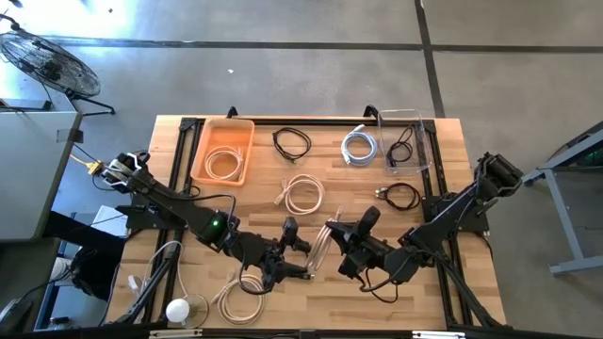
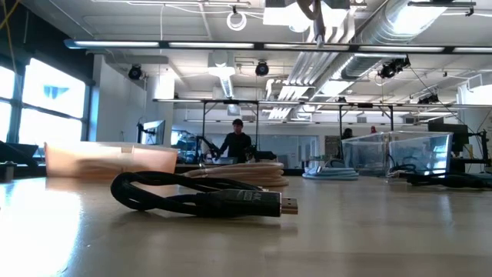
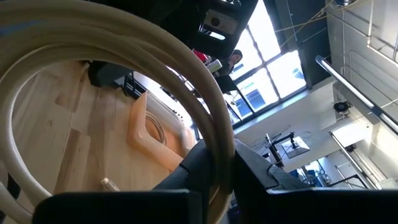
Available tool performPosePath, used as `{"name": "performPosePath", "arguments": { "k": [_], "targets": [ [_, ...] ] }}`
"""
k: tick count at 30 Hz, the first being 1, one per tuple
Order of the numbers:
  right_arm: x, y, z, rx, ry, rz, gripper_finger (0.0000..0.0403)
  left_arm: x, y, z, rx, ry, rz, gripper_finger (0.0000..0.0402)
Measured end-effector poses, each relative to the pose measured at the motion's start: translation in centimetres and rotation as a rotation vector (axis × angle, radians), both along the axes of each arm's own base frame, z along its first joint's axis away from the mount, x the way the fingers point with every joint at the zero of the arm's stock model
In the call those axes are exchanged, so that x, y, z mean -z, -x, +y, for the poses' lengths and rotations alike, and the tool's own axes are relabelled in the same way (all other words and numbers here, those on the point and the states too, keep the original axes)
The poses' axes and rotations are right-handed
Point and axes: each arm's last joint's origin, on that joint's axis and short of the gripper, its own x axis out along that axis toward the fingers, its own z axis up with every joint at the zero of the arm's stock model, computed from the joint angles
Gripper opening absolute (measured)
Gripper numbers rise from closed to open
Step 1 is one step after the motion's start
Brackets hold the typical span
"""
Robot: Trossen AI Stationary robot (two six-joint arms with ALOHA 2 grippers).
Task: Sort HDMI cables
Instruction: Put the brown HDMI cable into the orange bin
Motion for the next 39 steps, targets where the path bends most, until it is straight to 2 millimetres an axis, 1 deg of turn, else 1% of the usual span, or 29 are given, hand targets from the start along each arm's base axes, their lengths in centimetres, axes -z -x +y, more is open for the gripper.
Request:
{"name": "performPosePath", "arguments": {
  "k": [12, 22, 28, 30, 32, 34, 36, 39],
  "targets": [
    [0.0, 0.01, 0.01, 0.001, -0.005, -0.003, 0.0039, -0.34, -0.11, -0.01, -0.025, 0.04, -0.032, 0.0262],
    [0.19, 0.0, -0.02, 0.003, 0.009, 0.014, 0.0039, 0.41, -0.64, -0.23, -0.058, 0.039, -0.023, 0.0262],
    [0.19, -0.02, -0.03, 0.002, 0.008, 0.013, 0.0039, 0.35, -0.64, -0.23, -0.051, 0.046, -0.024, 0.0261],
    [0.16, -0.03, -0.03, 0.002, 0.006, 0.011, 0.0039, 0.3, -0.65, -0.24, -0.048, 0.051, -0.029, 0.0256],
    [0.17, -0.02, -0.03, 0.003, 0.006, 0.011, 0.0039, 0.29, -0.65, -0.25, -0.046, 0.052, -0.029, 0.0238],
    [0.16, -0.03, -0.03, 0.003, 0.005, 0.01, 0.0039, 0.3, -0.65, -0.25, -0.046, 0.052, -0.029, 0.0204],
    [0.11, -0.03, -0.03, 0.003, 0.004, 0.008, 0.0039, 0.32, -0.65, -0.25, -0.043, 0.039, -0.028, 0.0154],
    [0.06, -0.01, -0.02, -0.001, 0.006, 0.009, 0.0039, 0.45, -0.63, -0.21, -0.044, 0.014, -0.022, 0.0053]
  ]
}}
